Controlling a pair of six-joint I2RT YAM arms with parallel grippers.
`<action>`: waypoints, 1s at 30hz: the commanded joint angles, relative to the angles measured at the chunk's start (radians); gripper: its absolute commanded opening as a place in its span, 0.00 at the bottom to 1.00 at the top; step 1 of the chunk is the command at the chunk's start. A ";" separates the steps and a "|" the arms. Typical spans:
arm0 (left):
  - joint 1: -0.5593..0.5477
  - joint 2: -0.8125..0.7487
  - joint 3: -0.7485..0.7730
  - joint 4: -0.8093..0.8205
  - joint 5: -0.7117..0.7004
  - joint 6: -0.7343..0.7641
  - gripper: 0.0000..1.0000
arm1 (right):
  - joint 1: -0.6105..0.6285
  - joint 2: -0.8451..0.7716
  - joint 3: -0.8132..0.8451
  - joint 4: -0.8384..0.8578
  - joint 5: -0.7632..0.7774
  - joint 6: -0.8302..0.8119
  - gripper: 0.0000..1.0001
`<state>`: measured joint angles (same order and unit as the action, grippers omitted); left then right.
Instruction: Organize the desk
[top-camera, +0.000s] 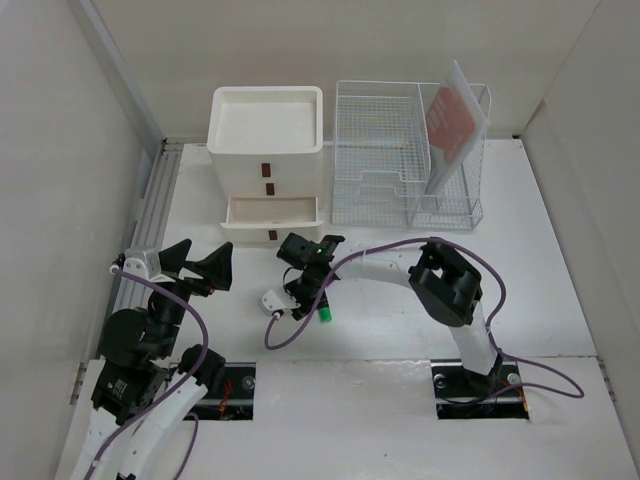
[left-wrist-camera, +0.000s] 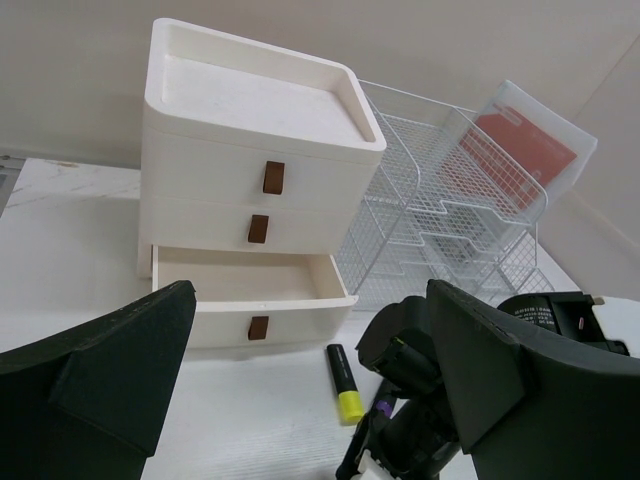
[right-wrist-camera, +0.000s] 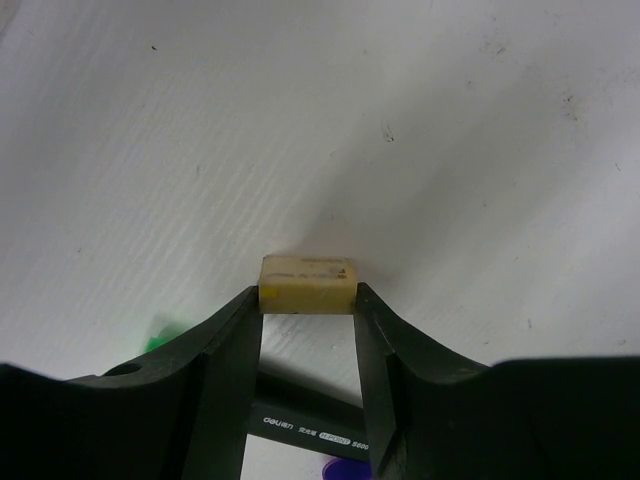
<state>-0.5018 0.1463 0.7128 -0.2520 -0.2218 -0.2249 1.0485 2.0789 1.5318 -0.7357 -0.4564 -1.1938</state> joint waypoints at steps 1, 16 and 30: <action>0.005 -0.013 0.001 0.034 -0.001 0.012 1.00 | 0.010 -0.042 0.002 0.021 -0.034 0.014 0.47; 0.005 -0.013 0.001 0.034 -0.001 0.012 1.00 | 0.019 -0.014 0.011 0.012 -0.044 0.054 0.55; 0.005 -0.013 0.001 0.034 -0.001 0.012 1.00 | 0.019 0.006 0.011 0.074 -0.062 0.111 0.24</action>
<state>-0.5018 0.1463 0.7128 -0.2516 -0.2218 -0.2249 1.0557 2.0804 1.5318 -0.7170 -0.4789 -1.1080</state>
